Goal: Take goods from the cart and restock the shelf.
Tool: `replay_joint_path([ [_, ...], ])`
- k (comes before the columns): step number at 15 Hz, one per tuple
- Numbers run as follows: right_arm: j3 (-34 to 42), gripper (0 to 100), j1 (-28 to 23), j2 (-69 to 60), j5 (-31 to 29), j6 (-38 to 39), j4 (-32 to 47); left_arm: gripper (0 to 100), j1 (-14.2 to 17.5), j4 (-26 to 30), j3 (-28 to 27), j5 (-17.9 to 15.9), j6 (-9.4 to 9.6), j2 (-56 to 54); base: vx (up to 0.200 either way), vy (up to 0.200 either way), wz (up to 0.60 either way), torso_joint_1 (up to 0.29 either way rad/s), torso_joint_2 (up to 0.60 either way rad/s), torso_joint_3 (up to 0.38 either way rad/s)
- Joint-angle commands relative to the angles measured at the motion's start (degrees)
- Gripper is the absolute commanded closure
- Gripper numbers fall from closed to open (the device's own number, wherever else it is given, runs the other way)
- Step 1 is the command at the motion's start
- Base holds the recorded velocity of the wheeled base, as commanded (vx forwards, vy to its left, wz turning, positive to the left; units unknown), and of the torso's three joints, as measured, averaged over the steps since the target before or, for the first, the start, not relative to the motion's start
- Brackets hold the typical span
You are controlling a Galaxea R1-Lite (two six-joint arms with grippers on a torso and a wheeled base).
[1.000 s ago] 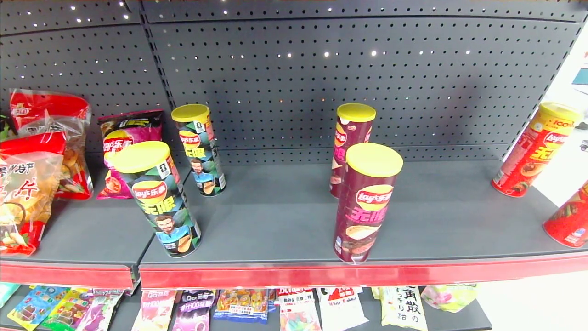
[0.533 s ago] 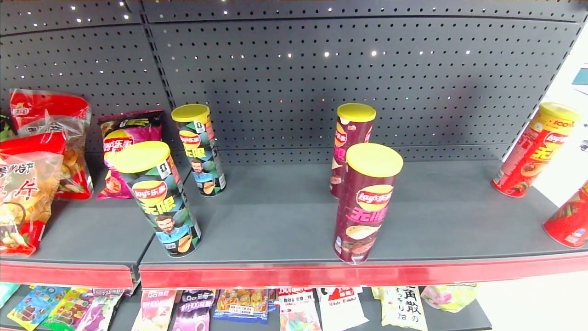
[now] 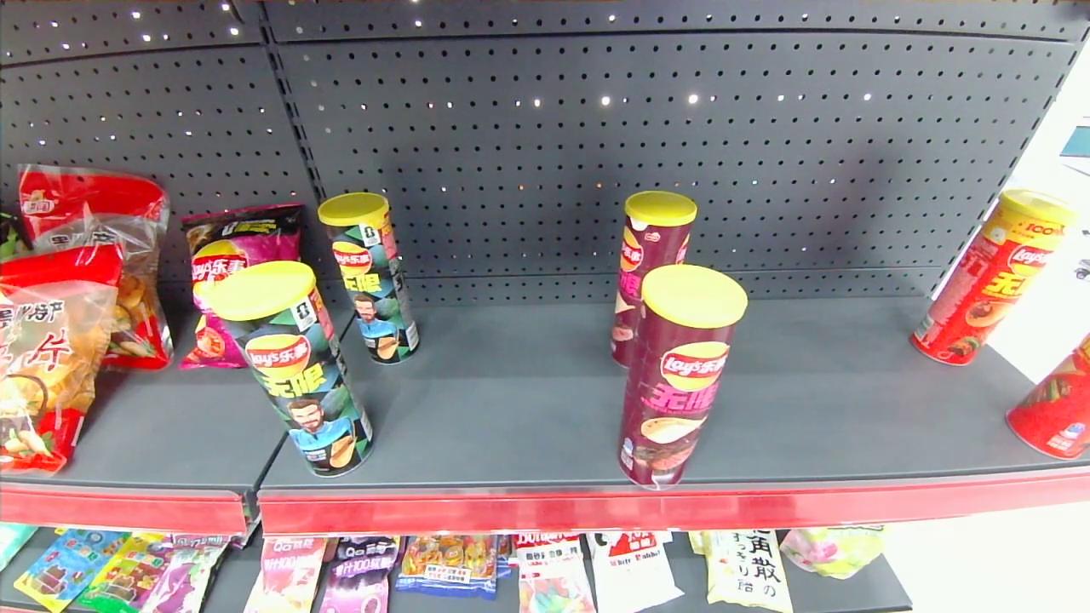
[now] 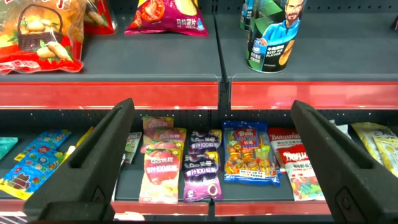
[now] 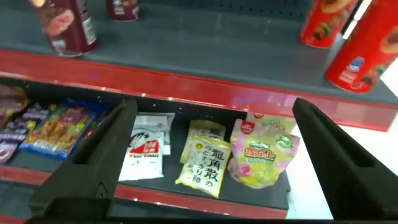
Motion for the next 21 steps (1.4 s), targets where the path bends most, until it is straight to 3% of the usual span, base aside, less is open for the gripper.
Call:
replay_joint_path([
  [1, 0.2, 0, 0.0, -0.9, -5.2, 3.4, -0.5, 0, 0.0, 0.0, 0.0, 0.0, -0.01, 0.0, 0.000, 0.000, 0.00, 0.000, 0.00, 0.000],
  [2, 0.6, 0, 0.0, -0.9, -10.1, 4.9, -0.9, 0, 0.0, 0.0, 0.0, 0.0, -0.01, 0.0, 0.000, 0.000, 0.00, 0.000, 0.00, 0.000],
  [3, 0.8, 0, 0.0, -0.9, -10.0, 5.0, -1.4, 0, 0.0, 0.0, 0.0, 0.0, -0.01, 0.0, 0.000, 0.000, 0.00, 0.000, 0.00, 0.000],
  [4, 0.9, 0, 0.1, -0.9, -9.5, 5.0, -1.6, 0, 0.0, 0.0, 0.0, 0.0, -0.01, 0.0, 0.000, 0.000, 0.00, 0.000, 0.00, 0.000],
  [6, 0.8, 0, 0.1, -0.9, -2.7, 4.3, 2.0, 0, 0.0, 0.0, 0.0, 0.0, -0.01, 0.0, 0.000, 0.000, 0.00, 0.000, 0.00, 0.000],
  [21, 0.9, 0, 0.1, -0.9, -2.8, 4.5, 1.3, 0, 0.0, 0.0, 0.0, 0.0, -0.01, 0.0, 0.000, 0.000, 0.00, 0.000, 0.00, 0.000],
])
